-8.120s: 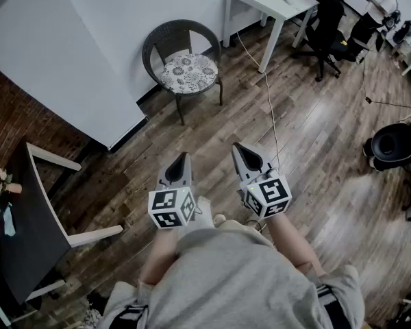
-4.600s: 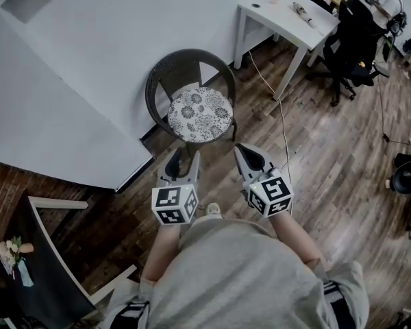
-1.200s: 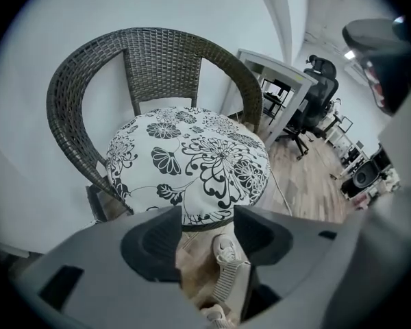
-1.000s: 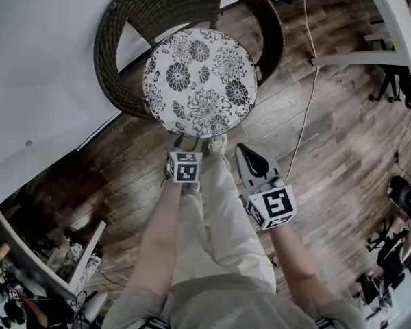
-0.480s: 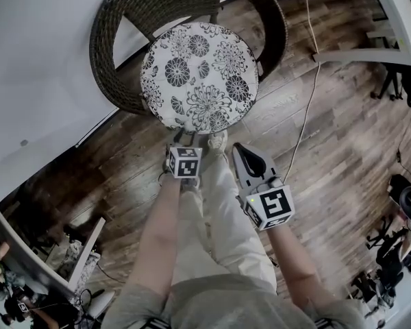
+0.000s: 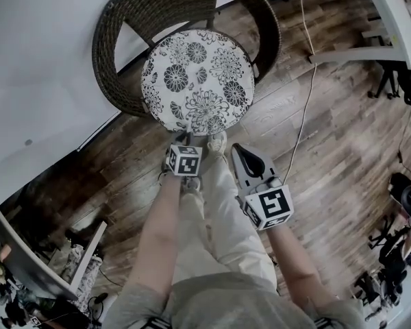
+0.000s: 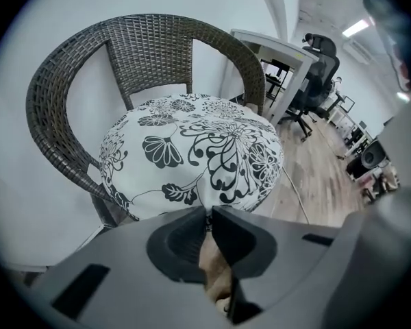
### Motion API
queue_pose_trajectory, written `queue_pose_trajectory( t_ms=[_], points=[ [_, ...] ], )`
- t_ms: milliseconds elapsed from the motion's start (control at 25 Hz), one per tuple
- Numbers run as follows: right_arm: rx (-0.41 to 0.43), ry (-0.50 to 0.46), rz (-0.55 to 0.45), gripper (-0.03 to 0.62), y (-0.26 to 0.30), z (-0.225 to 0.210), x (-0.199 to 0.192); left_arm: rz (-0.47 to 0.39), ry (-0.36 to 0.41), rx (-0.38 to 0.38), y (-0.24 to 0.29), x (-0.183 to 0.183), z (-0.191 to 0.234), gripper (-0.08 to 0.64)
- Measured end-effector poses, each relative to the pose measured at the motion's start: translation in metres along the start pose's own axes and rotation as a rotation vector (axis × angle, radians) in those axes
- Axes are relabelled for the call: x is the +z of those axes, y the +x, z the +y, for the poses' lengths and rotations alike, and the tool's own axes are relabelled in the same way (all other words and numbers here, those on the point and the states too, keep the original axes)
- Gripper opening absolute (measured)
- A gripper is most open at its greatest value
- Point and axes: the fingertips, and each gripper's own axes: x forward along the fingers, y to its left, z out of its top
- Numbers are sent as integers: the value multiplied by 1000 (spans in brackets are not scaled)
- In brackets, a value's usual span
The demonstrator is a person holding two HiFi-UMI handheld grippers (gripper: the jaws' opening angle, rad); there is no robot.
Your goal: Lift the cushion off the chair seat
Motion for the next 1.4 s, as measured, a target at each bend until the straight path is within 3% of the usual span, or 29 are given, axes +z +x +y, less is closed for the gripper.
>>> queue_pose_trajectory(
  t_ms=[560,1400],
  points=[
    [-25,-42,-69,3,-49,36,39,-103,-11,-30,-76,18,-24,21],
    [-91,-91,-184,3,-151,109,88,-324,-33,-32,-241,47,-38,21]
  ],
)
